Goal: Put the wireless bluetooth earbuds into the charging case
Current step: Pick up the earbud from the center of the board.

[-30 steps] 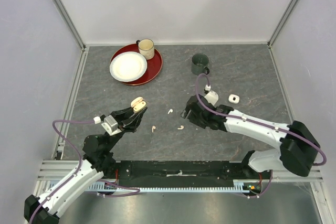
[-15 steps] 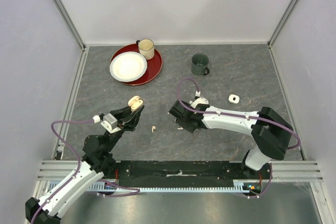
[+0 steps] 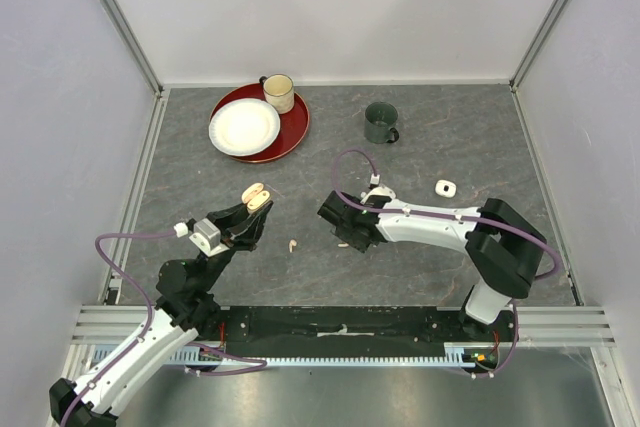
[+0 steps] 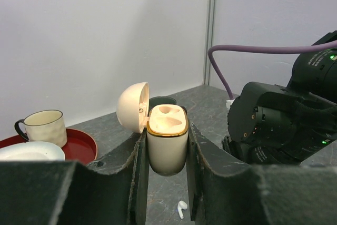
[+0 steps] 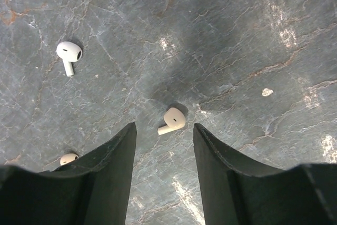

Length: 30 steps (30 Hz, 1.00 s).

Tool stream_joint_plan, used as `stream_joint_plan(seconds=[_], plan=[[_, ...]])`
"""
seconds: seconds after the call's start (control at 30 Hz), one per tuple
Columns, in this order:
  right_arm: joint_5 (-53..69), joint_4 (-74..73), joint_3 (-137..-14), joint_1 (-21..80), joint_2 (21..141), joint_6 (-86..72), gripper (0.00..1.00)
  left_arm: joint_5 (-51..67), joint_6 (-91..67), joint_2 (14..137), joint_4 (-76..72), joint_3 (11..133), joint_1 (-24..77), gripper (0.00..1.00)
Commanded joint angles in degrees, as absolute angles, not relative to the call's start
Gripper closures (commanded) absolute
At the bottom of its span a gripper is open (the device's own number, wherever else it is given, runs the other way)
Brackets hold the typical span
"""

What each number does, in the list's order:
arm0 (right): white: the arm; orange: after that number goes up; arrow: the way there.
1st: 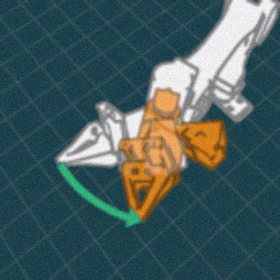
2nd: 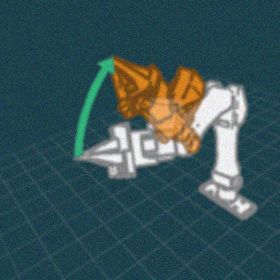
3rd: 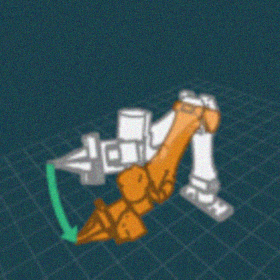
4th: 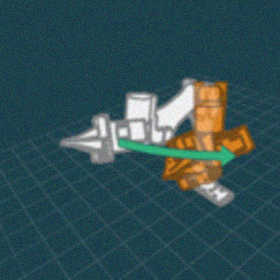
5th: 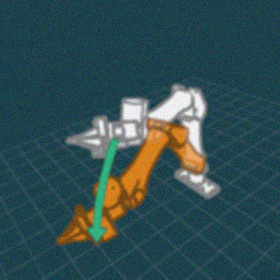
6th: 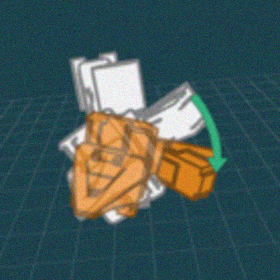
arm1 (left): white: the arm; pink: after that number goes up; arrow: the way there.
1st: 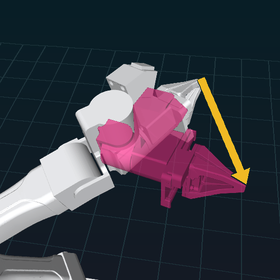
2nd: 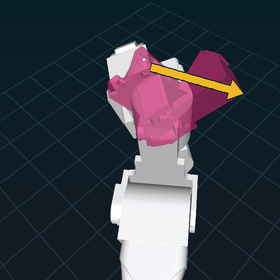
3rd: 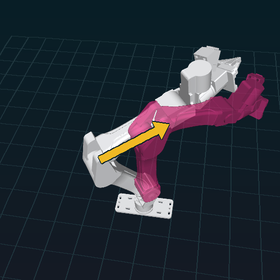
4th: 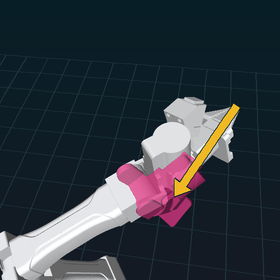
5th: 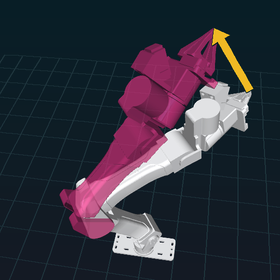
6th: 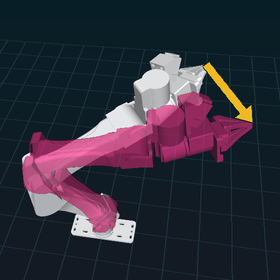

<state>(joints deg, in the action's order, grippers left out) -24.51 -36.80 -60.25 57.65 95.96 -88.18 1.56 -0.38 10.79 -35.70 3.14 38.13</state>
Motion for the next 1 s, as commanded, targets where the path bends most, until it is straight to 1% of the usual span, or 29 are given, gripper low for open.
stream_joint_plan(seconds=[0.0,0.17,0.57,0.77,0.87,0.97], plan=[[-25.5,-37.7,-62.5,57.9,97.1,-89.0,0.46,0.7,0.5,10.2,-37.4,2.2,38.5,0.98],[-25.2,-37.0,-62.0,57.8,97.8,-89.4,0.49,0.5,0.5,10.0,-37.3,2.2,38.5,0.98],[-23.9,-35.4,-61.9,57.3,100.5,-88.9,0.53,0.5,0.5,10.5,-37.3,2.0,38.5,0.98],[-22.9,-35.2,-61.8,57.1,101.6,-88.6,0.57,0.4,0.5,10.8,-37.3,2.1,38.4,0.98],[-23.1,-35.1,-61.4,57.0,101.5,-88.6,0.62,0.4,0.6,10.8,-37.3,2.1,38.5,0.98],[-23.2,-35.2,-61.2,57.0,101.6,-88.2,0.64,0.3,0.5,10.9,-37.3,2.1,38.5,0.98]])
